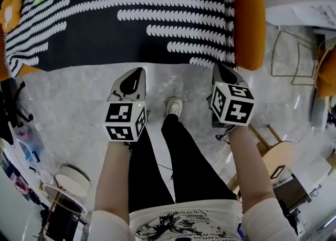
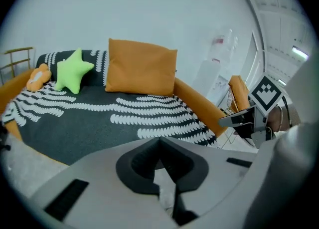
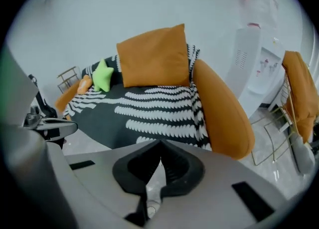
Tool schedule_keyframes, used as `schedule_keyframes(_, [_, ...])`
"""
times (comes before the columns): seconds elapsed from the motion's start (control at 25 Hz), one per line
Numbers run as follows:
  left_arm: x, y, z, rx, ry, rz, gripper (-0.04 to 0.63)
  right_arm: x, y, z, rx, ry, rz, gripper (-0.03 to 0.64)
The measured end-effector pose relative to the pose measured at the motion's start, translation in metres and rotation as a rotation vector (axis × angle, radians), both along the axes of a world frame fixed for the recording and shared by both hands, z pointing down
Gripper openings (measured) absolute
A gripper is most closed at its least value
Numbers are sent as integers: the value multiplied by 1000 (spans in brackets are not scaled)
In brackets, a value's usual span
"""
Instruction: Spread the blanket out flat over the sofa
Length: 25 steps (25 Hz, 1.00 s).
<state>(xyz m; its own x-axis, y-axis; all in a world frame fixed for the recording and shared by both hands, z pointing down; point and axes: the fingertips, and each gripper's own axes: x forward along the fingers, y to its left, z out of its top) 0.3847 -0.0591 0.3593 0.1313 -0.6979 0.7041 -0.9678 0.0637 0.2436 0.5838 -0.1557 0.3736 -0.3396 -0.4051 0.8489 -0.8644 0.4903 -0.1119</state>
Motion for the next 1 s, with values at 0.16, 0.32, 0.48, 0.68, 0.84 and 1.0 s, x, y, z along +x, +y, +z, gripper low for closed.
schedule_keyframes(0.16, [-47,28,-42,107,-1,-91,12,-69,12,-34,58,-94,-150,15])
schedule_keyframes(0.32, [-113,71,-85,174,-18,-177,12,-157,46,-78,131,-184,-332,15])
schedule_keyframes(0.48, [-194,125,-132,227,-43,-218,12,-251,96,-125,231,-192,-466,15])
schedule_keyframes(0.68, [-293,202,-166,263,-63,-278,12,-357,168,-165,280,-232,-542,14])
schedule_keyframes(0.84, [-380,264,-178,256,-86,-305,12,-443,226,-176,265,-250,-564,14])
schedule_keyframes(1.0, [-466,319,-186,249,-111,-331,12,-535,275,-181,244,-274,-579,15])
